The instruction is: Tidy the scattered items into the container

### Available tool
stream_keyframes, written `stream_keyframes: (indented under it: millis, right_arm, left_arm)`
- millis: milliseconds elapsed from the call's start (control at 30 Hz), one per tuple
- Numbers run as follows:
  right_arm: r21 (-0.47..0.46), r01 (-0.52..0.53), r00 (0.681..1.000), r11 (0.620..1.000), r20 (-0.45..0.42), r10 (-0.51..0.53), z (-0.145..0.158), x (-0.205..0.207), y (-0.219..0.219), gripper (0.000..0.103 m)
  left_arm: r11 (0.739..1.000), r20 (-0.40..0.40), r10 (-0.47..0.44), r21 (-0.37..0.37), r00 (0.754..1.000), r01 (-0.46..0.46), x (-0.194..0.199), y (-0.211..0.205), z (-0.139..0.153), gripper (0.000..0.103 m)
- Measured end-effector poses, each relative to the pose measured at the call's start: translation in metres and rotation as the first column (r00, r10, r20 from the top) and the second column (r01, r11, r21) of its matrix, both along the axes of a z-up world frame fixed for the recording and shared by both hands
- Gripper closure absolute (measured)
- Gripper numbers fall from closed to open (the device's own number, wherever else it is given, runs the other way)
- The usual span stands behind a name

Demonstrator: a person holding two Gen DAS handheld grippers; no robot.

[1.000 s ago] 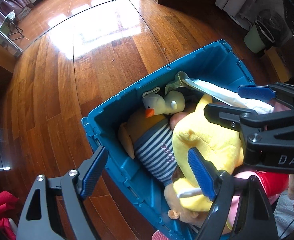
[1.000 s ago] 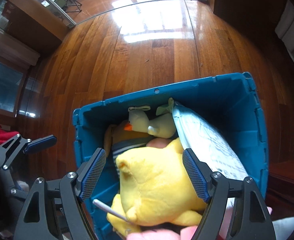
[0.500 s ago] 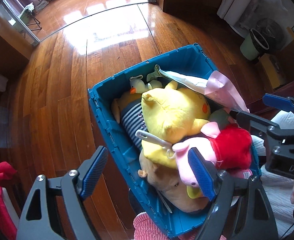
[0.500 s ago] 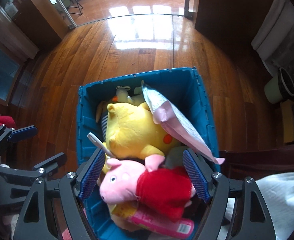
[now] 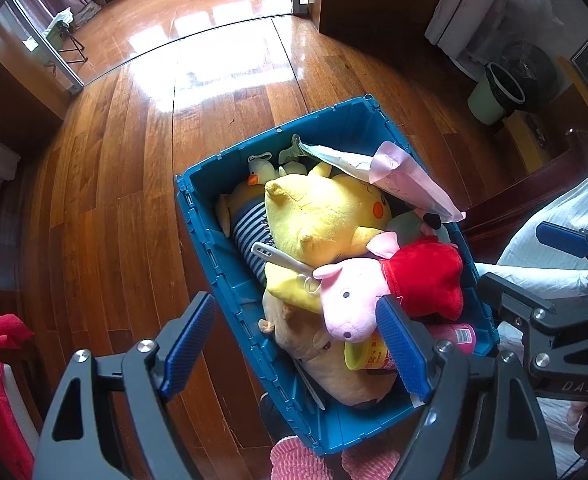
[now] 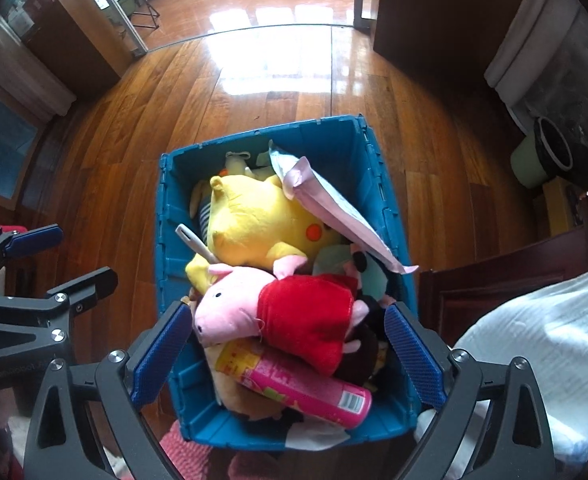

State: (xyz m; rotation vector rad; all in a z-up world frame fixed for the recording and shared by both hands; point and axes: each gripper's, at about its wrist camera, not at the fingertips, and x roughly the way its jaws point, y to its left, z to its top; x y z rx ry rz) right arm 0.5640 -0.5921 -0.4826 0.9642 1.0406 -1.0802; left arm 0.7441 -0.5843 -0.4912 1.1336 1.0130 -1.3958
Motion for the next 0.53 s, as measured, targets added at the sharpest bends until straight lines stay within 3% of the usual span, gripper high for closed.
stream_keyframes:
  millis: [533]
  right_arm:
    - [-0.004, 0.011, 1.0, 1.0, -0.012, -0.011, 0.0008, -0.0015, 0.0016, 0.005]
  left_arm:
    - [1.0, 0.01, 0.022, -0.005, 1.0, -0.022, 0.0038, -0.0011, 0.0005, 0.019]
